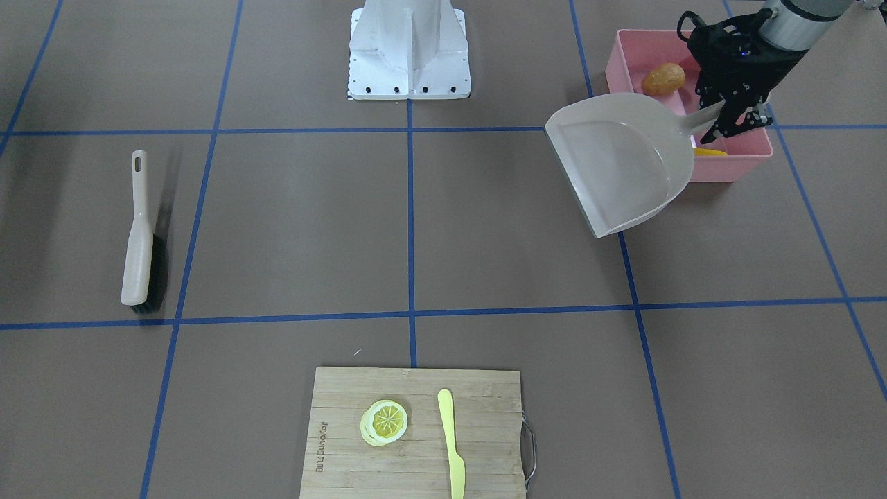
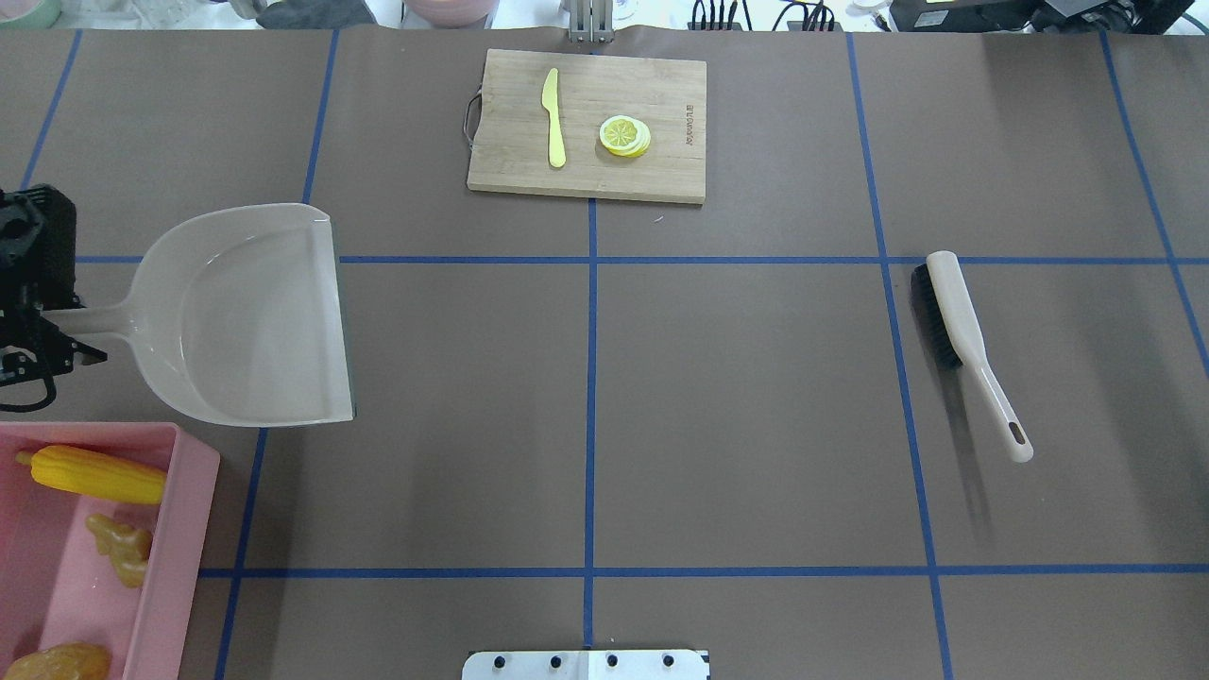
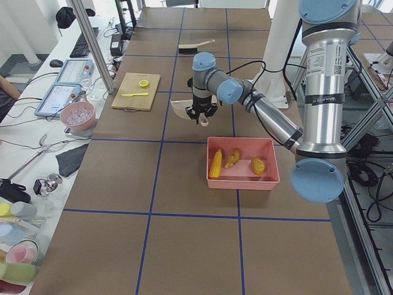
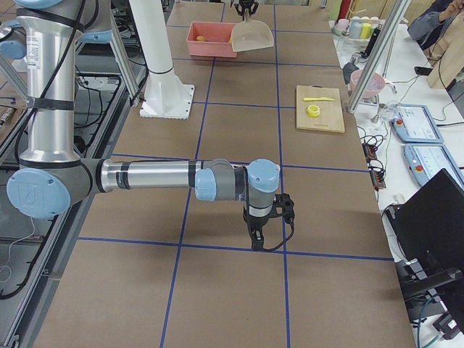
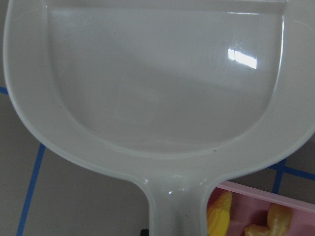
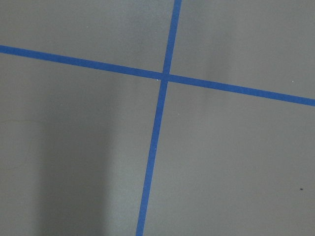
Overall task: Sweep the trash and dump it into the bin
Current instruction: 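Bring the empty dustpan back over the table with the left gripper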
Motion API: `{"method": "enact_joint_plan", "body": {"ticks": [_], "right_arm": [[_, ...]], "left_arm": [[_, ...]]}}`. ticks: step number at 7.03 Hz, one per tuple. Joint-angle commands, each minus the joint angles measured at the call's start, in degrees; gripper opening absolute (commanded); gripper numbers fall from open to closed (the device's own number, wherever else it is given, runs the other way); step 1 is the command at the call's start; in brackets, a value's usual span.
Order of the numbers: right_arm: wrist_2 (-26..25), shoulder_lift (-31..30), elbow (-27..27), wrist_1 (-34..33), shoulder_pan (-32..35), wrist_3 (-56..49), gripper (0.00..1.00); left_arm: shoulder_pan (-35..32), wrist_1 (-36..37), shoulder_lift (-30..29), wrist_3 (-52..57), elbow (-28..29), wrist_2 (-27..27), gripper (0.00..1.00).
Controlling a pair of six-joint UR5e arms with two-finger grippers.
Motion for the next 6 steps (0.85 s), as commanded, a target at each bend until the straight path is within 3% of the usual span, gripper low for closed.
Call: {"method": "enact_joint_plan", "body": {"ticks": [1, 4, 6], "right_arm": [[0.0, 0.0, -0.1, 0.0, 0.0, 0.0, 1.0], [0.0, -0.1, -0.1, 0.0, 0.0, 0.0, 1.0], [-0.1, -0.2, -0.1, 0.0, 0.0, 0.0, 1.0]], "left_arm": [[-0.2, -2.9, -5.7, 7.4, 7.1, -0.2, 0.0], [0.1, -4.0, -9.4, 12.4, 13.4, -0.8, 0.0], [0.1, -6.4, -13.4, 12.2, 21.0, -4.9, 0.0]]}}
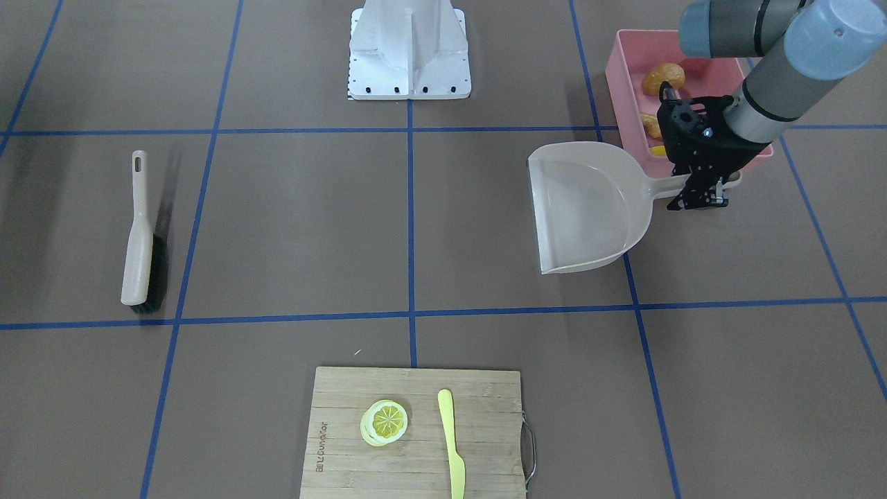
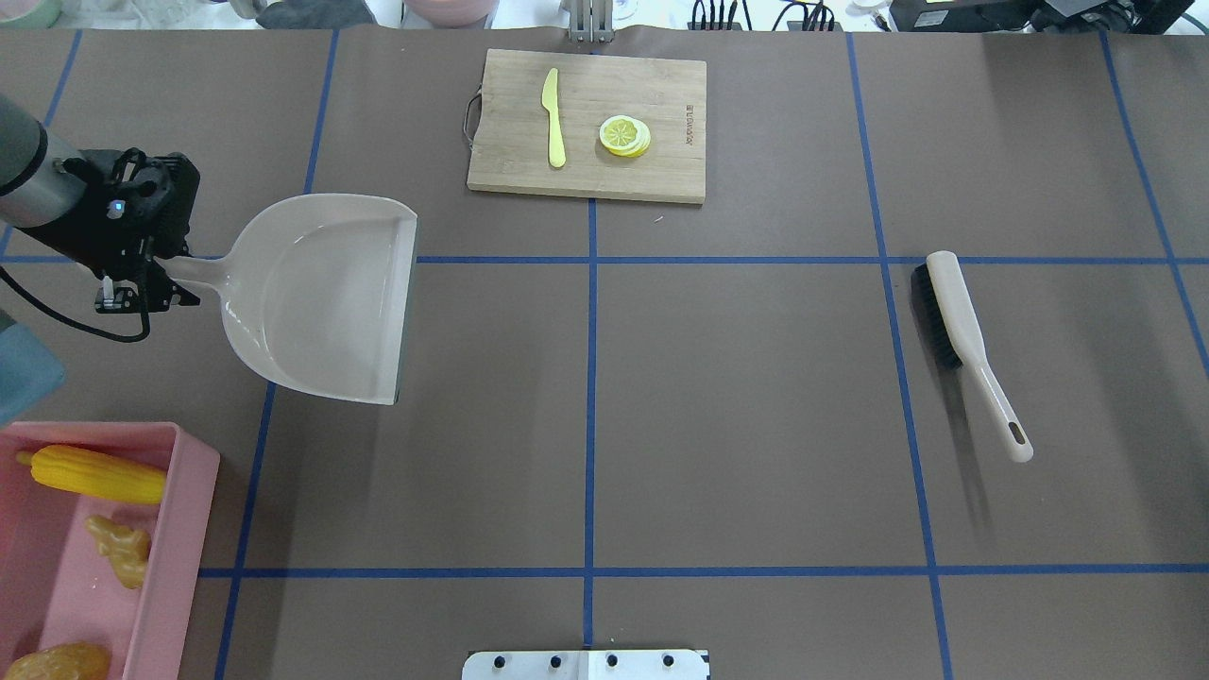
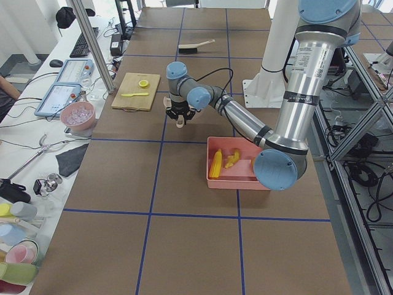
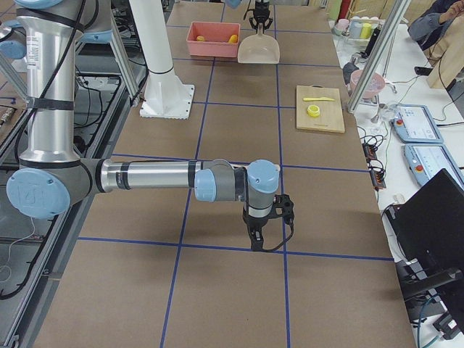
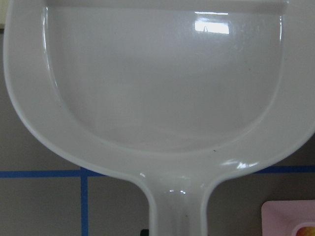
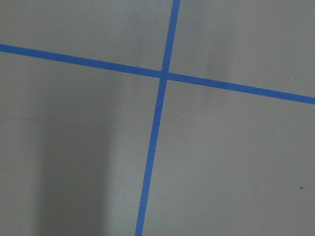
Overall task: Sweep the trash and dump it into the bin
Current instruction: 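Bring the empty dustpan back over the table with the left gripper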
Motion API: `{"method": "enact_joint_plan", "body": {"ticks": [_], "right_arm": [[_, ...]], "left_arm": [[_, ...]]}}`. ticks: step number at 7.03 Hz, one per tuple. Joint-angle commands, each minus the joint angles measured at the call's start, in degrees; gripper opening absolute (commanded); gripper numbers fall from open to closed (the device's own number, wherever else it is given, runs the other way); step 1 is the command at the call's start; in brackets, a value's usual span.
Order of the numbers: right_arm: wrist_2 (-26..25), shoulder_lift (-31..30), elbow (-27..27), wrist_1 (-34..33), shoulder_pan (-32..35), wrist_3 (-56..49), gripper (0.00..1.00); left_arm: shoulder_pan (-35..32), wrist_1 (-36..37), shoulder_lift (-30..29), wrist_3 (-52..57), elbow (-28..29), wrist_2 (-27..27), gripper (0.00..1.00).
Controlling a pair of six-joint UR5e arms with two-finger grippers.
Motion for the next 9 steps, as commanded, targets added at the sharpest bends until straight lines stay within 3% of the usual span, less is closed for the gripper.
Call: {"method": "enact_joint_plan", "body": {"ticks": [1, 6, 9], "right_arm": [[-0.1, 0.0, -0.1, 0.0, 0.0, 0.0, 1.0], [0.0, 0.0, -0.1, 0.0, 0.0, 0.0, 1.0], [-0.1, 0.0, -0.1, 0.0, 0.0, 0.0, 1.0]], "left_arm": [[0.0, -3.3, -3.3, -0.4, 6.5, -1.7, 0.0], [0.0, -16.5, -5.1, -5.3, 17.3, -5.2, 0.0], [1.2, -17.8, -4.9, -5.2, 18.3, -5.3, 0.0]]}}
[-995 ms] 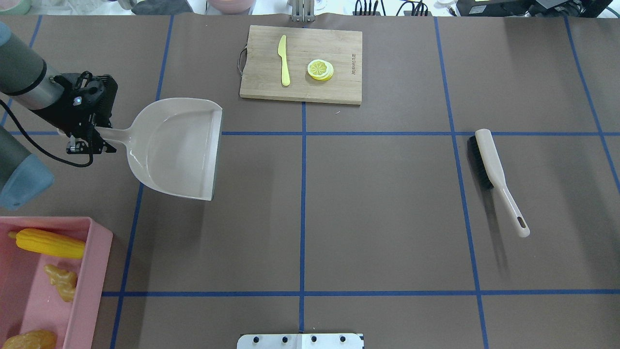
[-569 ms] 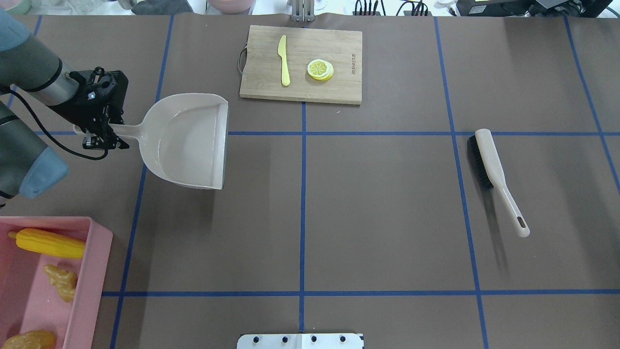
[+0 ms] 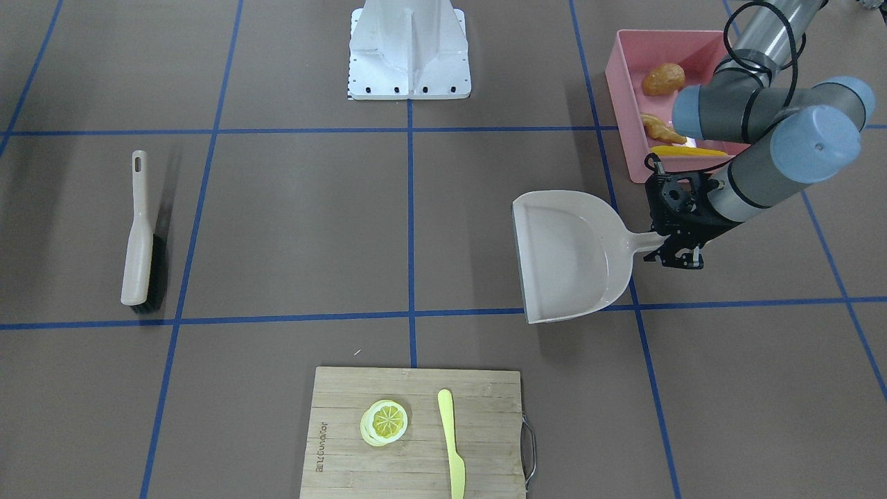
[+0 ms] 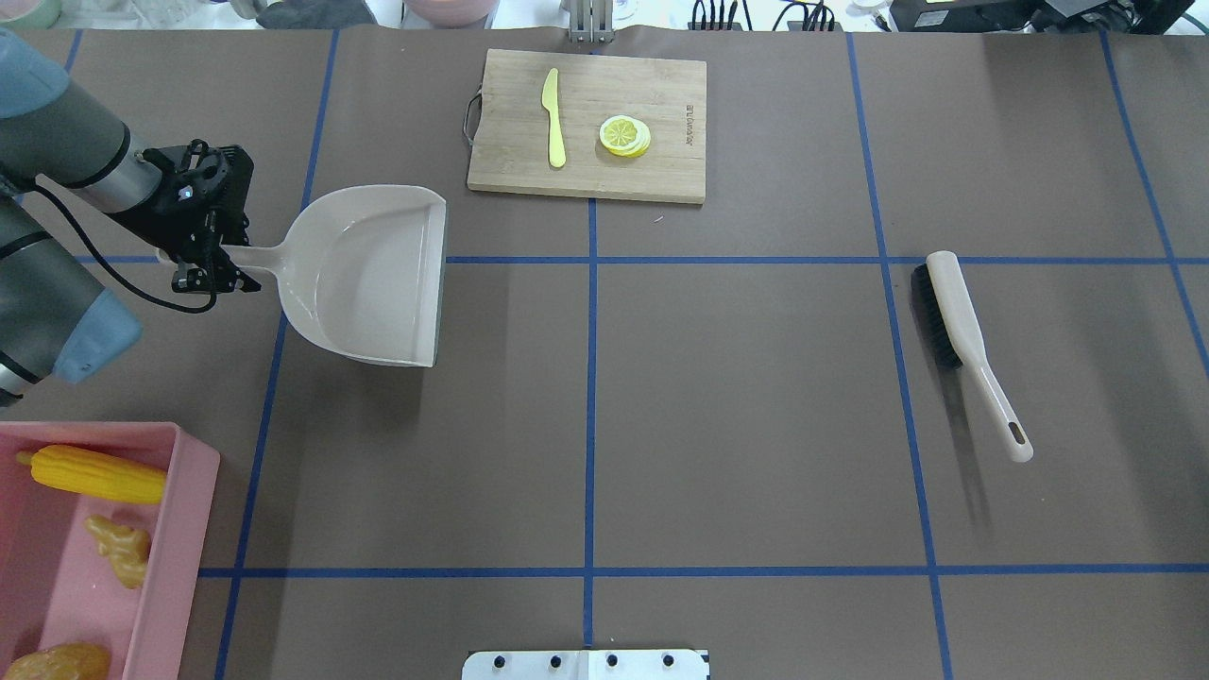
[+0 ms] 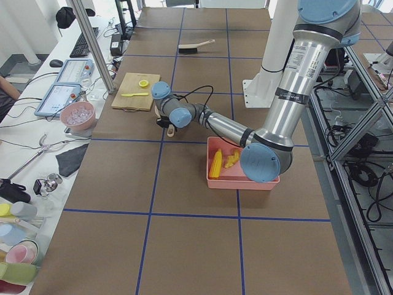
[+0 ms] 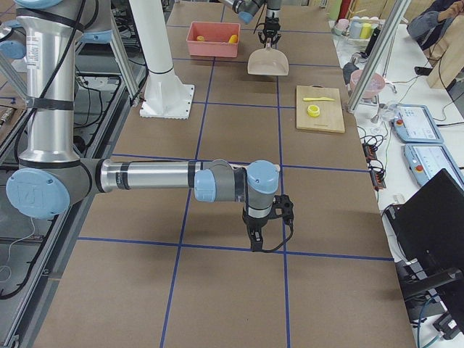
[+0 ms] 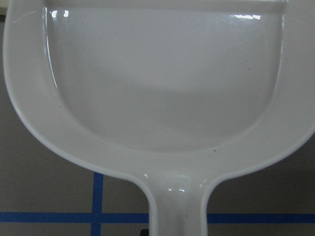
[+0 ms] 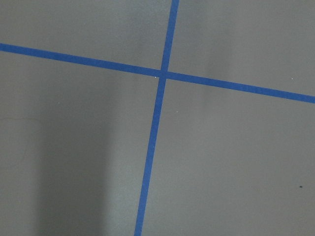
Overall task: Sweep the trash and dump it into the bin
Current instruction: 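Lower the dustpan onto the table with the left gripper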
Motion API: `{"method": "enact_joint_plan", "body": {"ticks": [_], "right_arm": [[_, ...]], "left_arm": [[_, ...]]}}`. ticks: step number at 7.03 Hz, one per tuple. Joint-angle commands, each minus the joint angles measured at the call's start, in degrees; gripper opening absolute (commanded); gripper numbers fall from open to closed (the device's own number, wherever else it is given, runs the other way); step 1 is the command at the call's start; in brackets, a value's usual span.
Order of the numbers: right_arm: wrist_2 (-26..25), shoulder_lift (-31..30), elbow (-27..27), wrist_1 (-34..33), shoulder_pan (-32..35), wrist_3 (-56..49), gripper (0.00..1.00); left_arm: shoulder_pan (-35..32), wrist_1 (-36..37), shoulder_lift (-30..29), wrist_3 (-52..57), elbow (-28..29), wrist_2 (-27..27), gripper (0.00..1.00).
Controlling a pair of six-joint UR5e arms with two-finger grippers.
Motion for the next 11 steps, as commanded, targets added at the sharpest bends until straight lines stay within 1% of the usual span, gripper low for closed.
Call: {"method": "enact_joint_plan", "body": {"ticks": [1, 4, 10, 11], "right_arm": [[0.0, 0.0, 0.0, 0.0, 0.0, 0.0, 1.0], [-0.1, 0.0, 0.0, 0.0, 0.0, 0.0, 1.0], [-0.1, 0.0, 0.0, 0.0, 0.0, 0.0, 1.0], [-0.1, 0.0, 0.0, 0.0, -0.1, 0.0, 1.0]], "left_arm": [[1.5, -0.4, 0.2, 0.0, 0.1, 0.1, 0.0], [3.9, -0.5, 0.7, 0.0, -0.5, 0.5, 0.0], [4.3, -0.7, 2.5, 0.1, -0.6, 0.5, 0.0], [4.3, -0.7, 2.5, 0.1, -0.4, 0.5, 0.05]]}}
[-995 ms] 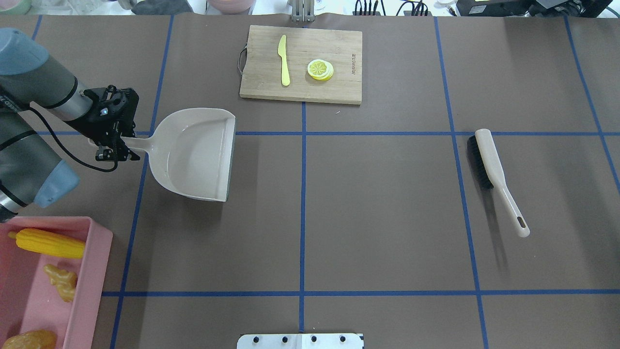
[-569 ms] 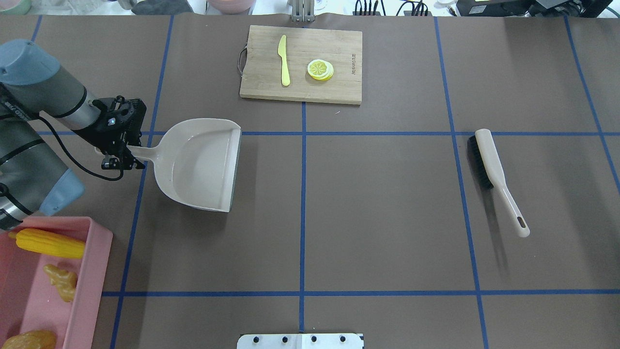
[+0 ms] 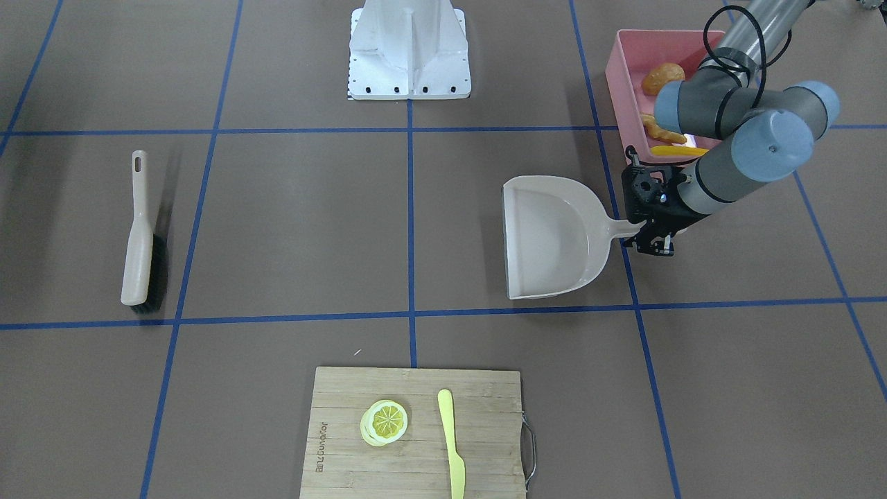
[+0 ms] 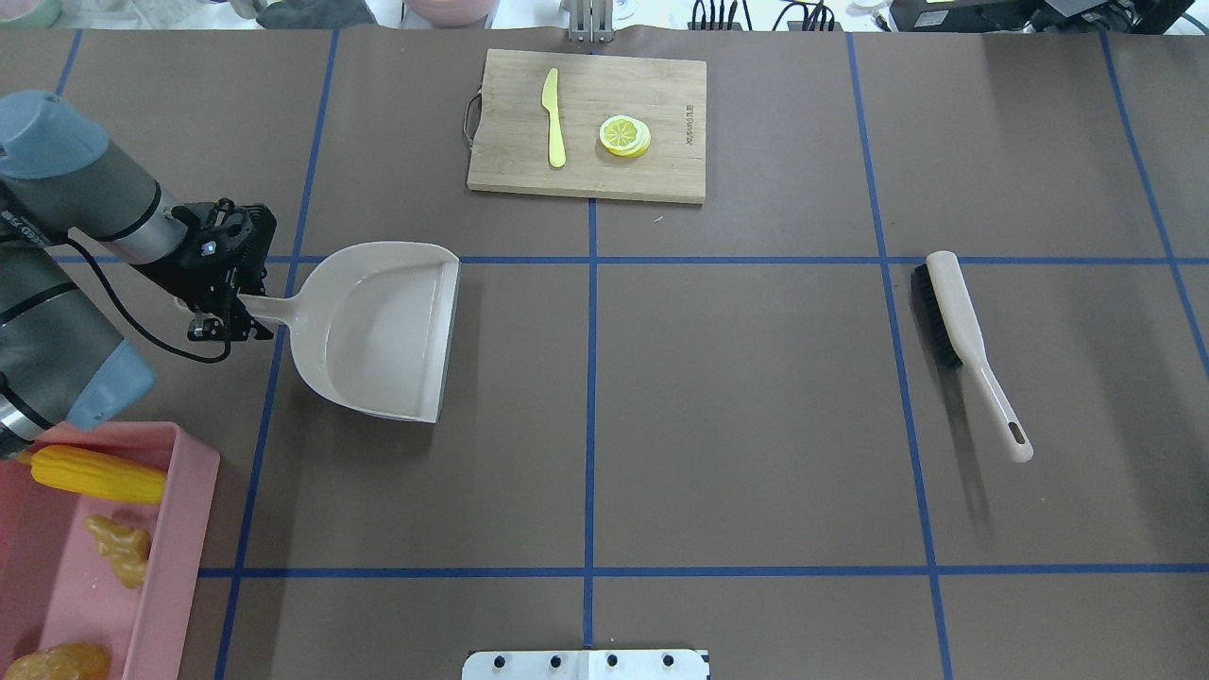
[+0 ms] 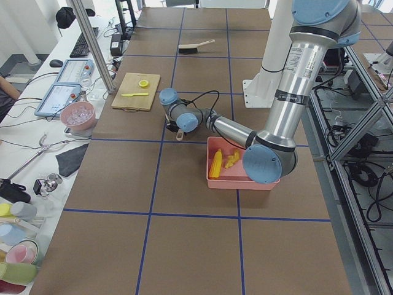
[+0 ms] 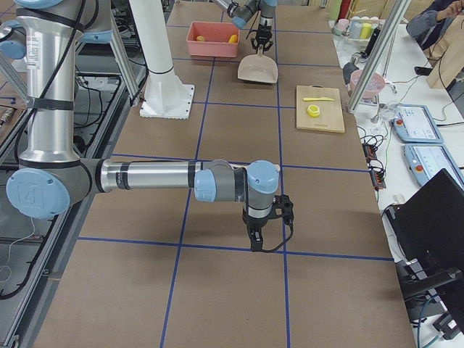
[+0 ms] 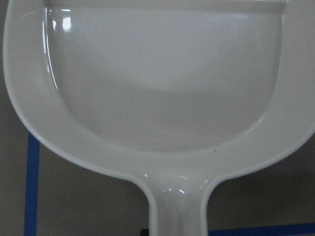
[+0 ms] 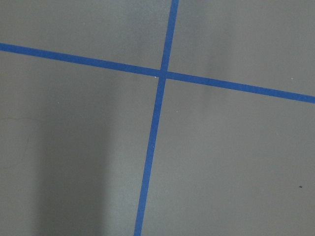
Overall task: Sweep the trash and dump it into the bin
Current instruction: 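Lower the dustpan onto the table with the left gripper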
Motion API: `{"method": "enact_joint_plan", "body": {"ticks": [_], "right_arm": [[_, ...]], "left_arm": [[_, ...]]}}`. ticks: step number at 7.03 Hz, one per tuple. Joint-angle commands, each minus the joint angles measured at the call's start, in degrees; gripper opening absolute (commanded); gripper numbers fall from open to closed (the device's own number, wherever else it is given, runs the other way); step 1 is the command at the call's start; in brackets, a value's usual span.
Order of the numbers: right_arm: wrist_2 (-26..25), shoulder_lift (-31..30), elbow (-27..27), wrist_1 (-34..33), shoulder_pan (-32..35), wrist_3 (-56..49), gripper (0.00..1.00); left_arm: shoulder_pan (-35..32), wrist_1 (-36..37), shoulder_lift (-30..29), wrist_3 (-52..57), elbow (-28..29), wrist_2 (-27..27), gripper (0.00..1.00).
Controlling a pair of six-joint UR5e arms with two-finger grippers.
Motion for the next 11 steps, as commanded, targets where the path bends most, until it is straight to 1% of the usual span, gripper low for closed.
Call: {"method": "enact_joint_plan", "body": {"ticks": [1, 2, 3, 6, 8, 9, 10, 11], "right_arm": [[0.0, 0.0, 0.0, 0.0, 0.0, 0.0, 1.0], [0.0, 0.0, 0.0, 0.0, 0.0, 0.0, 1.0], [0.0, 0.0, 0.0, 0.0, 0.0, 0.0, 1.0], [-0.1, 0.0, 0.0, 0.0, 0.0, 0.0, 1.0], [-0.1, 0.0, 0.0, 0.0, 0.0, 0.0, 1.0], [0.0, 0.0, 0.0, 0.0, 0.0, 0.0, 1.0], [0.0, 0.0, 0.0, 0.0, 0.0, 0.0, 1.0], [0.0, 0.0, 0.0, 0.0, 0.0, 0.0, 1.0]], "left_arm": [[0.0, 0.0, 0.1, -0.1, 0.3, 0.0, 0.3], [0.0, -0.1, 0.3, 0.0, 0.3, 0.0, 0.69], [0.0, -0.2, 0.5, -0.1, 0.0, 0.0, 0.97], [-0.8, -0.1, 1.0, -0.3, -1.2, 0.1, 0.98], [-2.2, -0.1, 2.1, -8.8, -4.3, 1.0, 0.98], [-4.0, 0.2, 2.2, -12.4, -5.1, 1.7, 0.98], [-6.3, 0.9, 2.1, -16.6, -6.1, 3.0, 0.98], [-6.8, 2.1, 2.1, -23.0, -7.6, 6.5, 0.98]]}}
